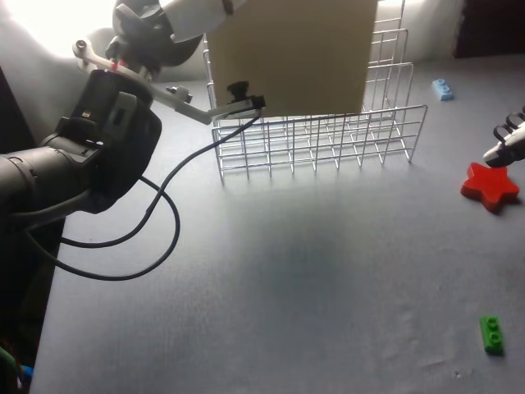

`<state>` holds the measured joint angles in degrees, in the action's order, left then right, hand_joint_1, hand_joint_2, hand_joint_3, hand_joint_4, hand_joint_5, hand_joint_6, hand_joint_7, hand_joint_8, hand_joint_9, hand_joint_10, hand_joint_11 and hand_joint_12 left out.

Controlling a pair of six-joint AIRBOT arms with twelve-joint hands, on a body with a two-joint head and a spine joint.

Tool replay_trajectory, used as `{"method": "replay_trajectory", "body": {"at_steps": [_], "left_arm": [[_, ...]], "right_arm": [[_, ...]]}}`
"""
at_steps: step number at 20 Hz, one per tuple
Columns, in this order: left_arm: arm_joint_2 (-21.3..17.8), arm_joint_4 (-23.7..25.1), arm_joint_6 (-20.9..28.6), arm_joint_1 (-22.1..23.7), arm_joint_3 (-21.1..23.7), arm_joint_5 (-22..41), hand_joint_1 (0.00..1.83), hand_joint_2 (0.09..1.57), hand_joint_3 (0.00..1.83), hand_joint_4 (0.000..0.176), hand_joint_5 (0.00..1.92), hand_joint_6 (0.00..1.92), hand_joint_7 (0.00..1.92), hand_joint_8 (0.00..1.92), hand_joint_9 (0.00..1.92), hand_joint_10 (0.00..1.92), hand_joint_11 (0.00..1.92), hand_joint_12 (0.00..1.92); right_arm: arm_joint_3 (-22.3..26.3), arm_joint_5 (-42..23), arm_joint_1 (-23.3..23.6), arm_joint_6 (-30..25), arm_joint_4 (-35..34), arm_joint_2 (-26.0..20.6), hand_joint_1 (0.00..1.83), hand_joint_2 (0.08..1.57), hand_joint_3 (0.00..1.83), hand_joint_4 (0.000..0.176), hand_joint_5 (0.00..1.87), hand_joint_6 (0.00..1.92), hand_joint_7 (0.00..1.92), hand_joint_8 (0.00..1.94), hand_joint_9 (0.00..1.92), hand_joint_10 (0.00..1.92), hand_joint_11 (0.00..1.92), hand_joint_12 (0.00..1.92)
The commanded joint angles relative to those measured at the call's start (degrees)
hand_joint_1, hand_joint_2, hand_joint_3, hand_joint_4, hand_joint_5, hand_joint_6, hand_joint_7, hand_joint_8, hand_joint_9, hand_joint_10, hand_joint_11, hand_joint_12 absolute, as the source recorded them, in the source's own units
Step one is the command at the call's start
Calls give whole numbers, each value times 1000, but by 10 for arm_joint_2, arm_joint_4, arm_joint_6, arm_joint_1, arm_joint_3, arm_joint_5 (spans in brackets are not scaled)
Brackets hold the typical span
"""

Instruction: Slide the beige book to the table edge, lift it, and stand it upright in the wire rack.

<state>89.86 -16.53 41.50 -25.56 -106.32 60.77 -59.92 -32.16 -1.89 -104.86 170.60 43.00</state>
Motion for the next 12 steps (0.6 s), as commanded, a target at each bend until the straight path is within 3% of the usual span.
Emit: {"method": "replay_trajectory", "body": {"at_steps": [1, 8, 12], "left_arm": [[0, -5, 9, 3, -7, 70, 1476, 1174, 0, 0, 826, 1104, 710, 1297, 751, 1372, 852, 1546], [28, -7, 9, -3, -39, 70, 1479, 1177, 2, 0, 786, 1162, 707, 1319, 728, 1392, 853, 1542], [49, -11, 9, -10, -55, 70, 1483, 1163, 0, 0, 815, 1091, 725, 1298, 766, 1352, 894, 1491]], "right_arm": [[-2, 39, 4, -3, 20, -4, 172, 1210, 3, 0, 196, 1, 194, 1, 190, 0, 0, 543], [-2, 40, 4, -3, 20, 0, 195, 1207, 0, 0, 214, 3, 212, 3, 208, 4, 0, 574], [-2, 39, 2, -3, 20, 0, 206, 1199, 0, 0, 217, 2, 218, 3, 214, 2, 0, 629]]}}
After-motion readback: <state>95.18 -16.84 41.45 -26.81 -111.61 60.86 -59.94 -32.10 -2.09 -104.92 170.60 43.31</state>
